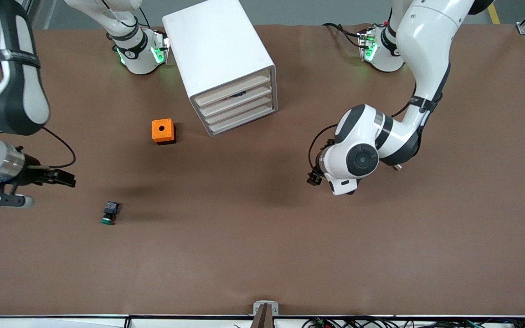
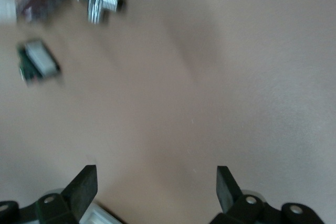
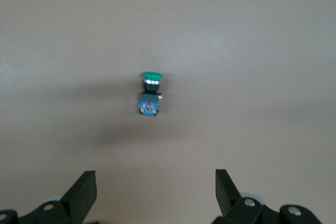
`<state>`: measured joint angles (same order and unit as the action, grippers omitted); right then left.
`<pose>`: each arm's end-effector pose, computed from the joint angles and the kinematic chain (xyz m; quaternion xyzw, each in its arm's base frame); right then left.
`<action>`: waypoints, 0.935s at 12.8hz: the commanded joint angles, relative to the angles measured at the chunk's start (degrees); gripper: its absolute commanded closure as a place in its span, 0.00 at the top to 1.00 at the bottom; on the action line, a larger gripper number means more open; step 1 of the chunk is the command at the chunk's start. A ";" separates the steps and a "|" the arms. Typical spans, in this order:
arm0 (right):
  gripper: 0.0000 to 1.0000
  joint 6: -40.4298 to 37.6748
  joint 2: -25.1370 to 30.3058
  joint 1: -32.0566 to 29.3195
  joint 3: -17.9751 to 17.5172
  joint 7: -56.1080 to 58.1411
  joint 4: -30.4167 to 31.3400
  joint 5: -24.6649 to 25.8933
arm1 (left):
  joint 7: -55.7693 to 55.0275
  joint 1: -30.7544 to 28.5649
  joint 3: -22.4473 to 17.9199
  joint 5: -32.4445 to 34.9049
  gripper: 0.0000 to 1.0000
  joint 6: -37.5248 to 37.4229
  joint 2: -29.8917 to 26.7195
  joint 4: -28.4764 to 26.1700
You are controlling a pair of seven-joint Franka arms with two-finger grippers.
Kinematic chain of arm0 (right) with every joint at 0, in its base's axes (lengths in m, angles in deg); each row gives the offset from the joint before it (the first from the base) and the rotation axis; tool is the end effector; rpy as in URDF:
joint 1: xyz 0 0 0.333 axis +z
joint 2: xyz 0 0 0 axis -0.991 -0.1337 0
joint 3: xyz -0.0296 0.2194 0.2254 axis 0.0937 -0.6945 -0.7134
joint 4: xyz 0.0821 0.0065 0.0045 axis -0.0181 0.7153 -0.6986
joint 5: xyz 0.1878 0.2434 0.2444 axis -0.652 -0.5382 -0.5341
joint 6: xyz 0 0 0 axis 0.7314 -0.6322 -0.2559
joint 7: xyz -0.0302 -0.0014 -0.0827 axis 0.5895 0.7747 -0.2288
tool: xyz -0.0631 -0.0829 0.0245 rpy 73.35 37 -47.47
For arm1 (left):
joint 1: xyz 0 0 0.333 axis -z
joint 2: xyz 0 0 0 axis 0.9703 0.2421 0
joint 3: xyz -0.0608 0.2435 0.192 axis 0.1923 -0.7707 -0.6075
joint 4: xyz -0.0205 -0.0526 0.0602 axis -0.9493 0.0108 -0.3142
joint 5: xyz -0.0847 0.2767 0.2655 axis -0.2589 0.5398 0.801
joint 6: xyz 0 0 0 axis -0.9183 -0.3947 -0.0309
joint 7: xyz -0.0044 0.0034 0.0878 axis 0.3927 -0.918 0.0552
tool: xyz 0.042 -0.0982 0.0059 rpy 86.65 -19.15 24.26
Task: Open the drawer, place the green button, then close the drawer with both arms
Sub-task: 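Grasp the green button with the right gripper while the left gripper nears the drawer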
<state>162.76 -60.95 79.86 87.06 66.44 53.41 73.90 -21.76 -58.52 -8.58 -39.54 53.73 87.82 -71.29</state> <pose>0.6358 -0.0434 0.4113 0.9993 -0.0374 -0.0038 0.0080 0.5763 -0.3507 0.2843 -0.8094 -0.5536 0.1936 0.0299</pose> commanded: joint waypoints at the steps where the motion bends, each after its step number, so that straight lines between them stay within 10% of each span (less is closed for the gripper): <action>1: 1.00 6.87 -2.77 0.08 -0.10 -1.32 3.08 -2.21 | -11.87 0.54 -0.22 -8.28 1.00 -0.81 2.39 2.38; 9: 1.00 23.23 -16.22 1.22 -0.02 -3.17 3.26 -4.43 | -27.36 3.27 -0.39 -35.27 1.00 -0.73 8.54 2.29; 12: 1.00 26.04 -17.99 1.57 -0.02 -6.23 4.83 -4.43 | -36.14 6.32 -0.22 -35.92 0.74 -0.73 11.08 2.47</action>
<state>187.18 -78.77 81.04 87.02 62.64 57.21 70.08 -52.76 -55.02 -8.54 -74.15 53.39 96.92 -70.33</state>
